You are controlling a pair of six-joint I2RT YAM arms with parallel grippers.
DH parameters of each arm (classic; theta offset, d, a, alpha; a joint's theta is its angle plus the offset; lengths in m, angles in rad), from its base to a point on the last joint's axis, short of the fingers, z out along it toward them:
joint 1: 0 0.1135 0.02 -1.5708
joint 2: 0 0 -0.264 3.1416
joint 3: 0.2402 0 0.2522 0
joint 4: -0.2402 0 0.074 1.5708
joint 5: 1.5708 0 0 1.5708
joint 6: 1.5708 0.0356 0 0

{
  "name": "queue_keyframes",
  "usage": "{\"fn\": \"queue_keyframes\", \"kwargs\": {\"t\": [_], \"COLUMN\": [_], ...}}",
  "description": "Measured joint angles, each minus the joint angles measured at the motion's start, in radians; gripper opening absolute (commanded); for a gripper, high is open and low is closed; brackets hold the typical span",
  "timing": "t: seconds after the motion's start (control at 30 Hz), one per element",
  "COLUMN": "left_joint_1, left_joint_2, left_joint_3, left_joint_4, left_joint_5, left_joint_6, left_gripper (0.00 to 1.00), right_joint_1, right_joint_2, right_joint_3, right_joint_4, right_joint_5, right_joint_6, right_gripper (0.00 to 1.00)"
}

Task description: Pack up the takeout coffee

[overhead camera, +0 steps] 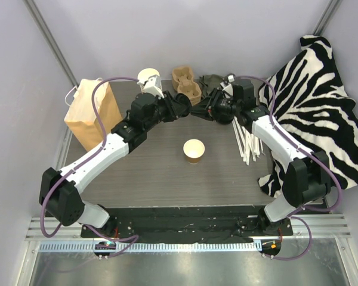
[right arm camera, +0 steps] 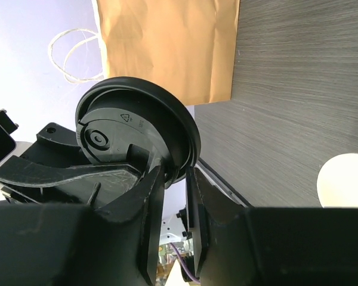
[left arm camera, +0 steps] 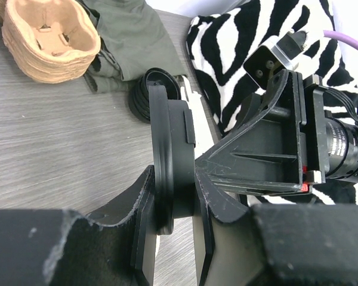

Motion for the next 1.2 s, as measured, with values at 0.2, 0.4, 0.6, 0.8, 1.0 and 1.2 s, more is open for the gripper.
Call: {"fn": "queue_keyframes", "kwargs": {"t": [0.2,0.4,0.6,0.8,1.0,1.2], "left_joint_1": [0.0,0.001,0.002,0.025,0.054,0.092], "left_joint_2": [0.007,0.007,0.006,-0.02,-0.158,-0.303], "left_joint_3": [0.0,0.0,0.0,0.0,0.0,0.048], "left_joint_4": [0.004,0.007,-0.005,-0.082,-0.232,-0.48], "left_joint_5": [0.0,0.0,0.0,0.017,0.1,0.216], "left_joint_6": [-0.007,-0.009,-0.007,0.011,0.13,0.352], "left_gripper": [0.0,0.09,0.54,0.74,0.88,1.0], "right_joint_1": [0.0,-0.003,-0.019,-0.085,-0.154,-0.142], "right_joint_2": [0.0,0.0,0.0,0.0,0.0,0.001], "right_joint_3": [-0.004,-0.009,-0.023,-0.039,0.021,0.277], "right_joint_4": [0.014,0.024,0.043,0.042,-0.182,-0.57], "right_joint_5": [-0.001,0.002,-0.017,-0.085,-0.083,0.04], "right_joint_6": [0.016,0.037,0.041,0.018,-0.24,-0.669], "right_gripper": [0.1,0.01,0.01,0.01,0.01,0.01]}}
